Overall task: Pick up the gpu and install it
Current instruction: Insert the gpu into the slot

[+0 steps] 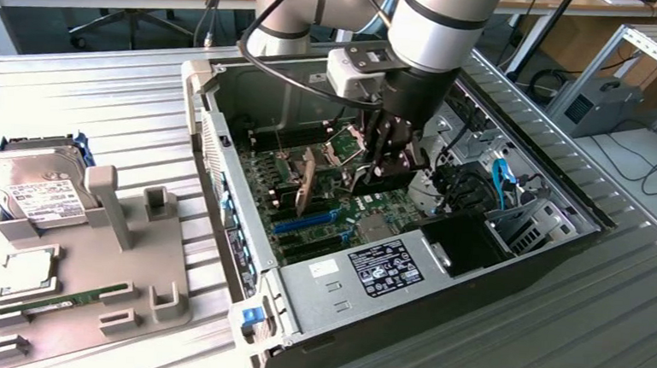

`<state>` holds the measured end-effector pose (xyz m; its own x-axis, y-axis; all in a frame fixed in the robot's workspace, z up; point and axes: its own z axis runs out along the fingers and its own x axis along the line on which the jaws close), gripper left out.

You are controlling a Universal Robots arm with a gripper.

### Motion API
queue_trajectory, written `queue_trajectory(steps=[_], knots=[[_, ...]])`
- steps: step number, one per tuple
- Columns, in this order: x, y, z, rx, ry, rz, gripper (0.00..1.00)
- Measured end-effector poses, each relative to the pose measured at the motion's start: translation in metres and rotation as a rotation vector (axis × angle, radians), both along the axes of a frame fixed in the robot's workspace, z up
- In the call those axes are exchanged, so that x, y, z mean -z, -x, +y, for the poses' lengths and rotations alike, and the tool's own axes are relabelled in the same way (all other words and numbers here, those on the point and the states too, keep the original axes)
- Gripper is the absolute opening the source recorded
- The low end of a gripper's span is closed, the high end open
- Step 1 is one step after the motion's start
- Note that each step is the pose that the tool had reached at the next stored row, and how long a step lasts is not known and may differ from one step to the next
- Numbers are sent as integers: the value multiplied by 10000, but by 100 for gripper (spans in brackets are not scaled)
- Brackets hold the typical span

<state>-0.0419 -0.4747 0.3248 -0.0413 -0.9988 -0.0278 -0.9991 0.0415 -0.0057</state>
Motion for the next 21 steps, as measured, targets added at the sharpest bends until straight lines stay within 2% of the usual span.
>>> queue_trajectory(steps=[21], knots=[[30, 15, -38, -1, 1, -1, 26]])
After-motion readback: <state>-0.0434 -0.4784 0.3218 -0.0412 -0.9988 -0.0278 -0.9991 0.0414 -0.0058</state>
